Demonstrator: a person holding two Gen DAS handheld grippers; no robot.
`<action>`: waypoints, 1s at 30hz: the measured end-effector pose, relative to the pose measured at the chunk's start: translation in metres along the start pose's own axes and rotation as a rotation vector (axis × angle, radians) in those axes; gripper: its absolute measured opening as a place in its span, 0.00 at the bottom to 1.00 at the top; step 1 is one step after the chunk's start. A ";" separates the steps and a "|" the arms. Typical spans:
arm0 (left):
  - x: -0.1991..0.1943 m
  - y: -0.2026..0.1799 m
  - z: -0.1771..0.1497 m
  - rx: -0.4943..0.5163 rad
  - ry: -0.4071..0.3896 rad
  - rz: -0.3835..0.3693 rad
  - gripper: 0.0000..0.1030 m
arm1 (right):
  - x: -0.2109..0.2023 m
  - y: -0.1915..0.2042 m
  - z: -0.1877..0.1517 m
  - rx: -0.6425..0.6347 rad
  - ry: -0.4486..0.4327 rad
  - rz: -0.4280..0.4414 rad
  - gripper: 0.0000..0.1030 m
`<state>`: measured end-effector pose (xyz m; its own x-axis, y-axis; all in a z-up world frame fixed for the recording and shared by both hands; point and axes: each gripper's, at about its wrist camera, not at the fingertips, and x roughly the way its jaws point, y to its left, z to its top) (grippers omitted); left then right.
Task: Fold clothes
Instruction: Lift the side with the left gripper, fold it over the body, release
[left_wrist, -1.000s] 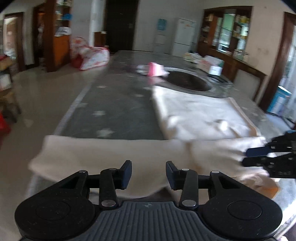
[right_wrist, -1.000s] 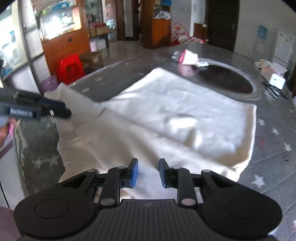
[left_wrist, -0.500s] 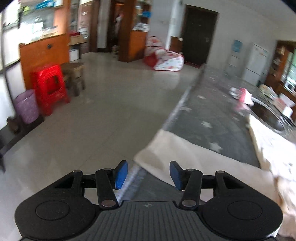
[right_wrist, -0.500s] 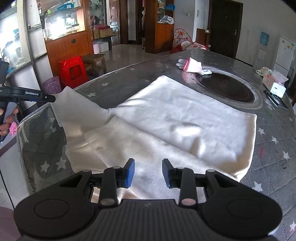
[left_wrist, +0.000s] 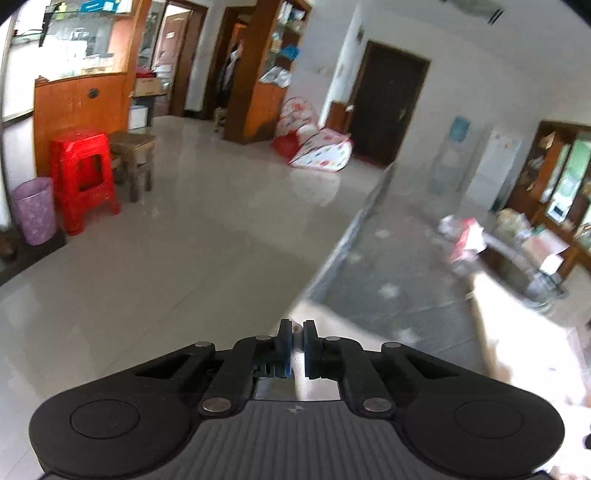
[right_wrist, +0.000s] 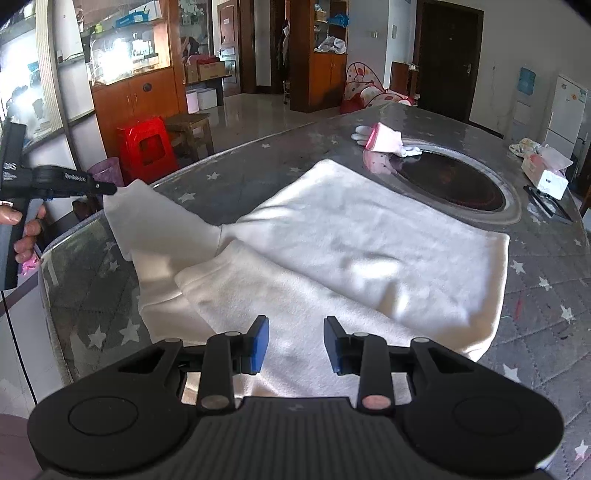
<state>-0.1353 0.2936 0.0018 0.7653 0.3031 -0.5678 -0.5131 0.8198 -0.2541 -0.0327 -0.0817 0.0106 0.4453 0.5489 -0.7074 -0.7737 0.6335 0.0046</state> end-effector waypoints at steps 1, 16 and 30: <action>-0.005 -0.005 0.003 0.002 -0.010 -0.025 0.06 | -0.002 -0.001 0.001 0.002 -0.005 -0.003 0.31; -0.049 -0.169 0.029 0.188 -0.008 -0.566 0.05 | -0.035 -0.036 -0.010 0.101 -0.070 -0.074 0.32; -0.040 -0.263 -0.041 0.370 0.187 -0.802 0.06 | -0.057 -0.077 -0.038 0.228 -0.076 -0.170 0.32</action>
<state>-0.0467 0.0455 0.0591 0.7471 -0.4845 -0.4551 0.3298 0.8646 -0.3791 -0.0155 -0.1828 0.0240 0.5989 0.4587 -0.6564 -0.5681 0.8211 0.0554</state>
